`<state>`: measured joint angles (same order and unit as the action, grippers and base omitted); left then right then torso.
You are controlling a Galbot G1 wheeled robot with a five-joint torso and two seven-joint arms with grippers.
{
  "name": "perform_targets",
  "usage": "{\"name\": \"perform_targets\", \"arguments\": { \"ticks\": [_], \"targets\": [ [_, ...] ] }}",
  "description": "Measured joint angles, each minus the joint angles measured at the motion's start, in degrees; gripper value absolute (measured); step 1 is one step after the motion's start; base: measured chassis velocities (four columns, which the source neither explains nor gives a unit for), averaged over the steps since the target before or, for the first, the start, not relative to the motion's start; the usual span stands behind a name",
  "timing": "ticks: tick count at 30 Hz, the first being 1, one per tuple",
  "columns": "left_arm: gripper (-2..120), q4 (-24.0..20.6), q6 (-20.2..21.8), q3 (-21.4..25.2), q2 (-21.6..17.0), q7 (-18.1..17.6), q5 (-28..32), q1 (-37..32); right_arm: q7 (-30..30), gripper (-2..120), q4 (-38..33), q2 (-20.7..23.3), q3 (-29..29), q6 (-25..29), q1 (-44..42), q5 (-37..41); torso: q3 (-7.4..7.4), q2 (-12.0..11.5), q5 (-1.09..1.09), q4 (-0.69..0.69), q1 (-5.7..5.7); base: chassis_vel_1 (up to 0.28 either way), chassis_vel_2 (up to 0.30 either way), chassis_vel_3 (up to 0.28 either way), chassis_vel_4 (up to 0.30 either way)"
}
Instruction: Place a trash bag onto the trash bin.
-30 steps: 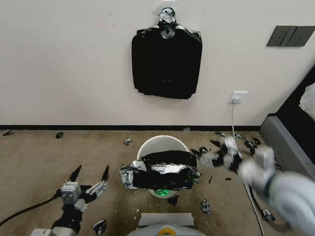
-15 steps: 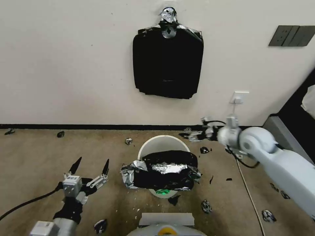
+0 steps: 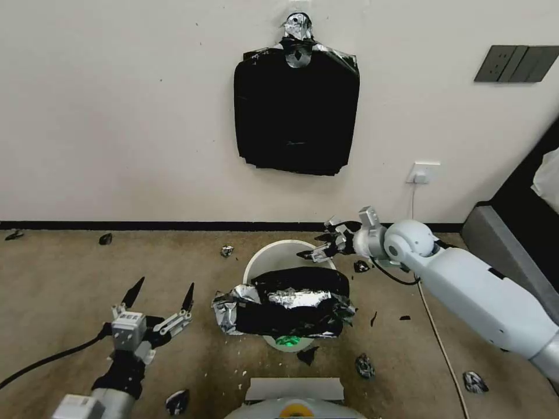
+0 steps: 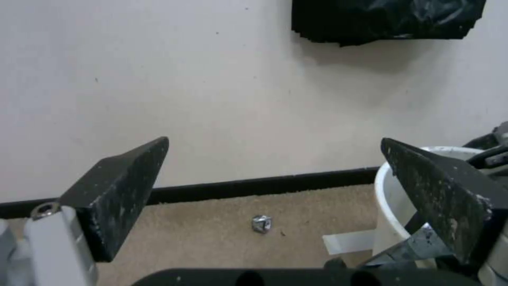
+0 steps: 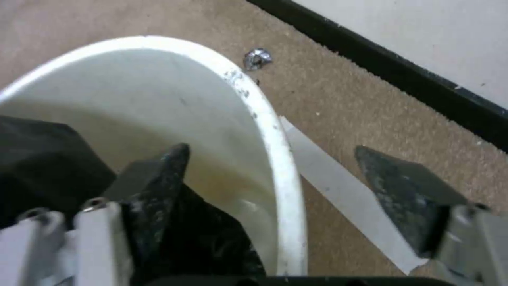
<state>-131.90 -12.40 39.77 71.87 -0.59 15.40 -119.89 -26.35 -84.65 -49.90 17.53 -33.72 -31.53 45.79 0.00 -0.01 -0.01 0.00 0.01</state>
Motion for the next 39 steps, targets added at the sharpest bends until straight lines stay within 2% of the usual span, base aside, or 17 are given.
{"name": "perform_targets", "arguments": {
  "ticks": [2,3,6,7,10,11,15,19,21,28,32,34,35,39],
  "targets": [
    [100,-0.08,0.02,0.01,0.00,-0.01,0.01,-0.25,-0.20,72,0.95,-0.74,0.67,0.25,0.25,-0.80,0.00,0.00,0.02,0.01,0.00,0.000,0.000,0.000,0.000],
    [100,-0.08,0.02,0.01,0.00,-0.01,0.01,-0.25,-0.20,72,0.95,-0.74,0.67,0.25,0.25,-0.80,0.00,0.00,0.02,0.01,0.00,0.000,0.000,0.000,0.000],
    [100,-0.09,0.06,0.01,0.06,-0.06,0.13,-0.18,-0.33,57,1.37,-1.04,1.76,0.41,0.65,-1.59,0.00,0.00,0.01,0.00,0.00,0.000,0.000,0.000,0.000],
    [100,-0.09,0.06,0.01,0.06,-0.06,0.13,-0.18,-0.33,57,1.37,-1.04,1.76,0.41,0.65,-1.59,0.00,0.00,0.01,0.00,0.00,0.000,0.000,0.000,0.000],
    [100,-0.09,0.08,0.01,0.17,-0.12,0.39,-0.04,-0.33,43,1.64,-1.38,2.40,0.65,0.83,-2.25,0.00,0.00,0.01,0.00,0.00,0.000,0.000,0.000,0.000],
    [100,-0.09,0.08,0.01,0.17,-0.12,0.39,-0.04,-0.33,43,1.64,-1.38,2.40,0.65,0.83,-2.25,0.00,0.00,0.01,0.00,0.00,0.000,0.000,0.000,0.000],
    [100,-0.07,0.09,0.05,0.20,-0.18,0.77,-0.07,-0.35,25,1.95,-1.87,2.93,1.55,1.10,-3.45,0.00,0.00,0.00,0.00,0.00,0.000,0.000,0.000,0.000],
    [100,-0.07,0.09,0.07,0.16,-0.20,1.00,-0.02,-0.32,17,2.05,-2.07,3.09,1.71,1.21,-3.63,0.00,0.00,0.01,0.00,0.00,0.000,0.000,0.000,0.000],
    [100,-0.07,0.16,0.07,0.11,-0.24,1.32,0.18,-0.27,7,2.22,-2.25,3.43,1.89,1.29,-3.99,-0.01,0.00,0.00,0.00,0.00,0.000,0.000,0.000,0.000],
    [100,-0.11,0.38,0.01,0.07,-0.29,1.55,0.32,0.77,6,2.20,-2.30,3.66,2.29,0.94,-4.45,-0.01,0.01,0.00,-0.01,-0.01,0.000,0.000,0.000,0.000],
    [100,-0.14,0.54,-0.05,0.13,-0.35,1.93,0.30,5.35,6,0.34,-1.08,3.02,2.23,-0.31,-1.70,0.00,0.01,0.02,0.01,-0.01,0.000,0.000,0.000,0.000],
    [100,-0.23,1.15,-0.08,0.15,-0.39,2.75,0.44,13.75,6,-2.25,-0.11,0.80,1.09,-2.52,3.49,0.00,0.01,0.02,0.01,-0.01,0.000,0.000,0.000,0.000],
    [100,-0.23,1.15,-0.08,0.15,-0.39,2.75,0.44,13.75,6,-2.25,-0.11,0.80,1.09,-2.52,3.49,0.00,0.01,0.02,0.01,-0.01,0.000,0.000,0.000,0.000],
    [100,-0.23,1.57,-0.56,0.20,-0.46,3.15,1.07,27.08,6,-8.54,1.27,-4.32,-0.36,-8.74,12.15,0.00,0.01,0.02,0.00,-0.01,0.000,0.000,0.000,0.000]
  ]
}}
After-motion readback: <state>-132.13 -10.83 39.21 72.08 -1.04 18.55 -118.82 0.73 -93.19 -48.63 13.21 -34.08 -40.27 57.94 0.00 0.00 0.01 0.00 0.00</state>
